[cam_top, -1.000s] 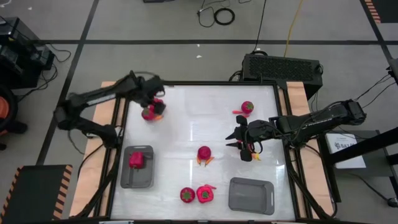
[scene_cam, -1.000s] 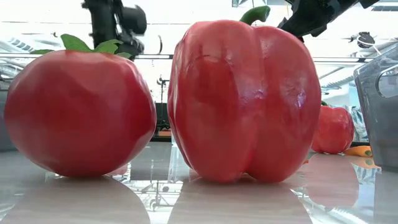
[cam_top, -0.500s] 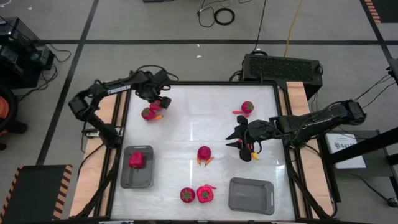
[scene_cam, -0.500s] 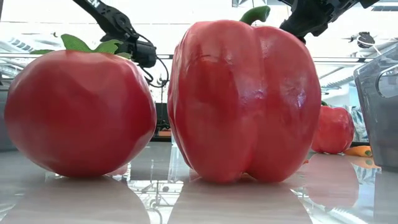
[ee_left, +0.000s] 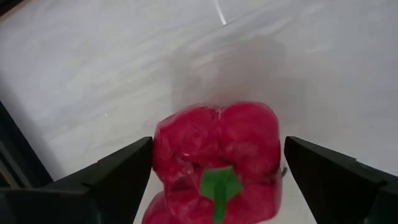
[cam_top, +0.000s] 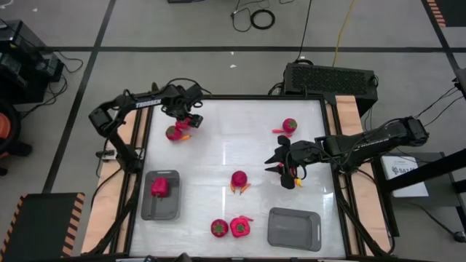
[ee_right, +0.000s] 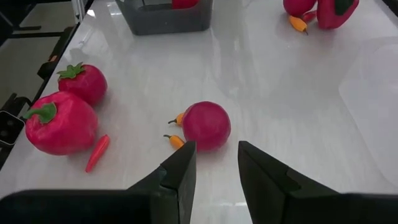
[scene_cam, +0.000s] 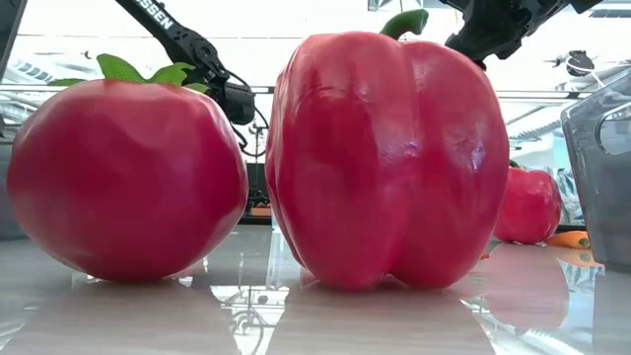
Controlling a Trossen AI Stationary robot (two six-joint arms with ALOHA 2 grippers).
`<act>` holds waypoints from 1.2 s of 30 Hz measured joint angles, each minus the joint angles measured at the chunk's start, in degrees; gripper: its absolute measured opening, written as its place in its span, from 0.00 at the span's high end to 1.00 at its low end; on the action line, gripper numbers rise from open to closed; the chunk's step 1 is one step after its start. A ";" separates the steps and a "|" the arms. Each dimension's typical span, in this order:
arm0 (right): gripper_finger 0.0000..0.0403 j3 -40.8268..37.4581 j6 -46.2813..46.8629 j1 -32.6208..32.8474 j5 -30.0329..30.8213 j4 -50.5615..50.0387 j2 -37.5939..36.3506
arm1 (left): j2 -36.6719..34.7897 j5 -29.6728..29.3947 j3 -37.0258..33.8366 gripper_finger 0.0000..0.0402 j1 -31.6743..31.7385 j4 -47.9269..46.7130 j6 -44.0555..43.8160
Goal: Sort produce into baskets
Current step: Put the bell pepper into the left black bin
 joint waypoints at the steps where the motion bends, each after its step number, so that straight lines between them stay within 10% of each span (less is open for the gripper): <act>1: 0.72 0.00 -0.01 0.00 -0.02 0.03 0.00 | 0.34 -0.02 0.00 0.08 0.02 0.03 0.02; 21: 0.72 0.00 0.06 0.07 -0.28 0.03 0.00 | 1.25 2.39 0.00 0.27 0.08 -0.42 1.46; 36: 0.72 0.00 -3.46 0.07 -0.28 0.06 0.00 | -22.30 18.38 4.37 0.24 -14.79 -12.89 -10.56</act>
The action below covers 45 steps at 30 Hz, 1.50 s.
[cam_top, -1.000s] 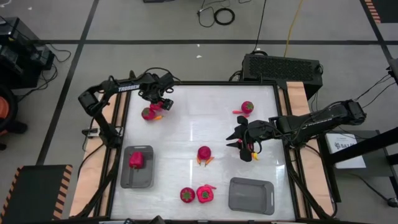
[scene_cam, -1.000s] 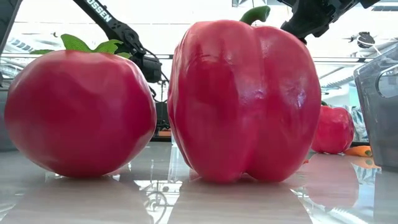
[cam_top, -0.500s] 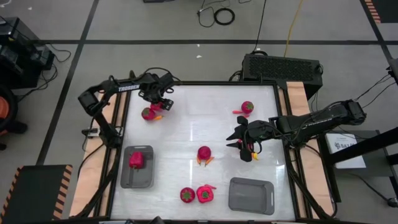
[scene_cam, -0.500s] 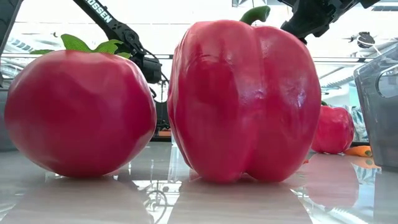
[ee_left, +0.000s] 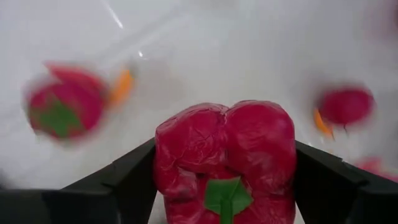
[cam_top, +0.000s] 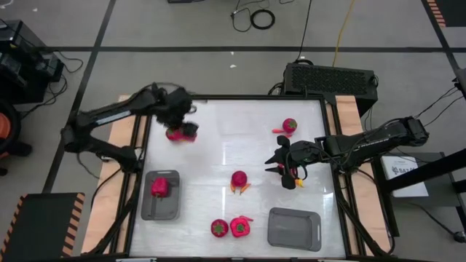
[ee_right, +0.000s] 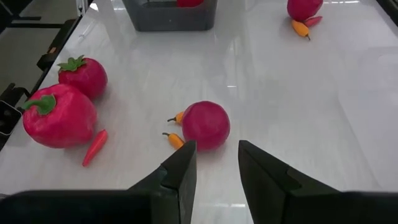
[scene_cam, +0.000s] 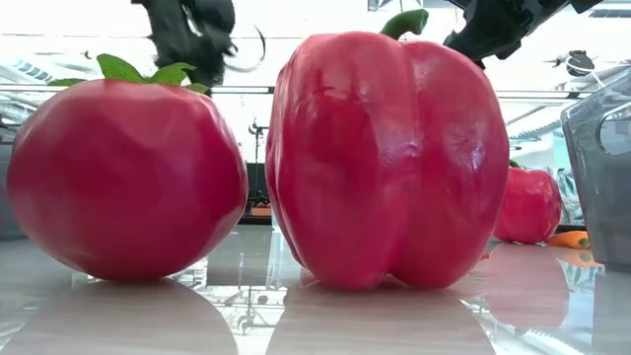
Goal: Sort produce into baskets
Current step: Put the bell pepper into the left black bin
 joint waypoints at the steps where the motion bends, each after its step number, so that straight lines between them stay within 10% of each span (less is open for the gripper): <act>1: 0.72 0.00 0.00 0.00 0.00 -0.01 0.00 | -1.61 0.02 0.00 0.24 -2.91 -1.60 -2.26; 17: 0.72 0.00 -6.57 0.00 0.02 0.08 0.00 | -4.78 -8.61 -0.04 0.24 -45.43 -7.25 -44.48; 22: 0.72 0.00 -7.06 0.00 0.02 0.12 0.00 | 0.15 -8.71 -0.09 0.24 -48.65 -9.67 -55.66; 45: 0.72 0.00 -7.08 -0.11 0.07 0.19 0.00 | 10.89 -9.16 -7.30 0.24 -48.52 -7.13 -56.95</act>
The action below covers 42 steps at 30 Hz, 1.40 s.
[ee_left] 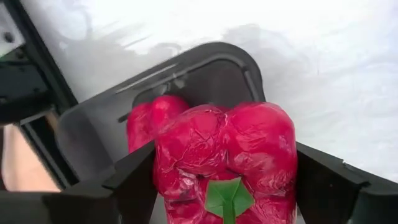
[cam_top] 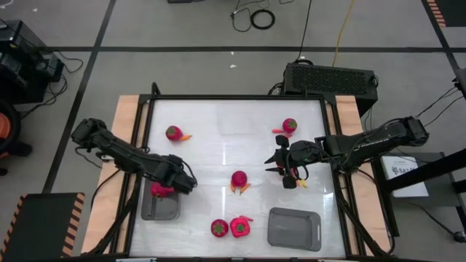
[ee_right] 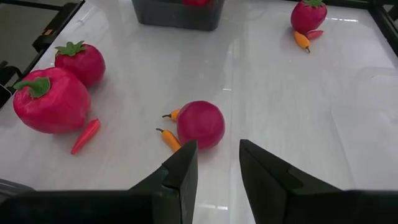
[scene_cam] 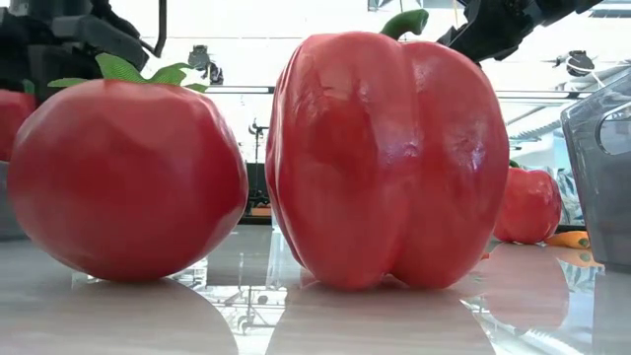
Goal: Sort produce into baskets
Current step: Put the bell pepper into the left black bin
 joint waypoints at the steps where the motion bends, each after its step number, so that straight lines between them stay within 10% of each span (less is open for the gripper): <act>1: 0.72 0.00 0.00 0.00 0.00 0.00 0.00 | 0.00 -0.05 -0.34 0.24 0.00 0.50 -0.03; 29: 0.72 0.00 0.00 0.00 0.00 0.63 0.00 | -8.06 -5.75 5.33 0.06 2.49 1.74 13.06; 42: 0.72 0.11 12.91 0.17 -0.32 3.64 -0.13 | -3.07 -13.94 9.22 0.06 2.58 53.87 54.79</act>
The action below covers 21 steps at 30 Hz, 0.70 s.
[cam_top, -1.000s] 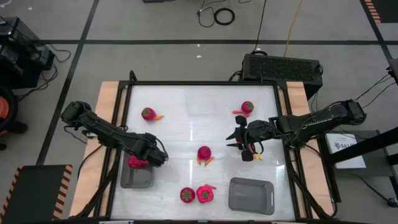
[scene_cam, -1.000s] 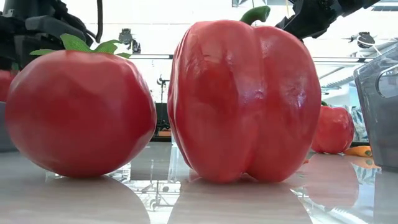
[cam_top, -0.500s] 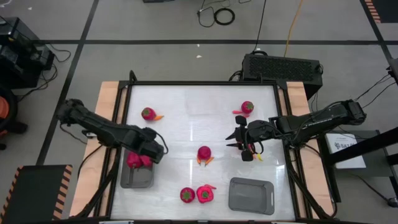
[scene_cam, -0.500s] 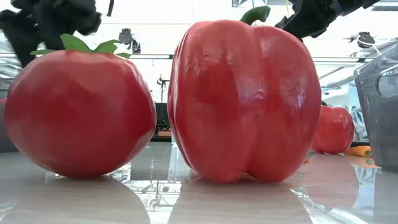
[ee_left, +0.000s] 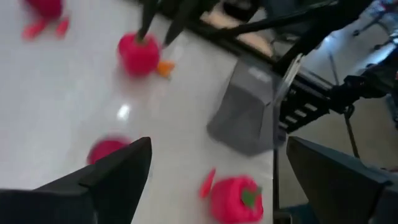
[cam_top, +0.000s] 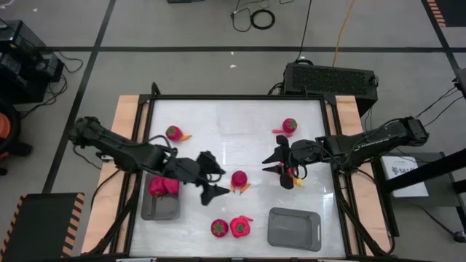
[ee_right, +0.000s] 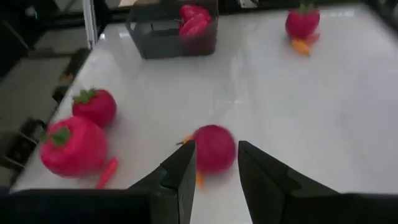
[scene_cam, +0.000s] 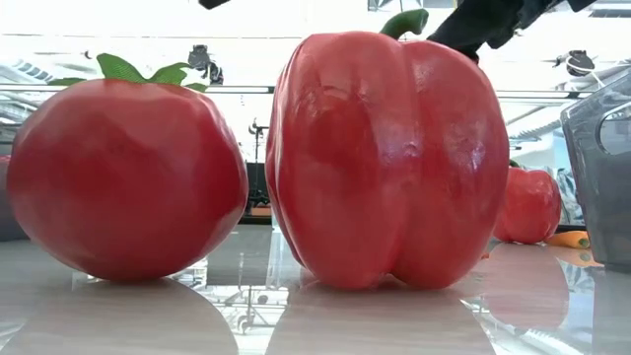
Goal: Sort produce into baskets
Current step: Put the bell pepper into the left black bin
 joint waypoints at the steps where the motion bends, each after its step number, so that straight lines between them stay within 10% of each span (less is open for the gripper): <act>1: 0.72 0.55 3.03 0.00 -0.07 -2.58 -0.14 | 0.99 0.05 0.01 0.06 0.03 2.10 1.41; 10: 0.72 10.66 12.69 -0.54 7.77 -39.41 -1.24 | 13.08 0.13 10.82 0.06 0.52 1.56 6.95; 21: 0.54 7.44 18.65 -3.19 10.54 -43.41 -1.60 | 22.76 1.64 23.04 0.06 -2.60 -7.99 11.07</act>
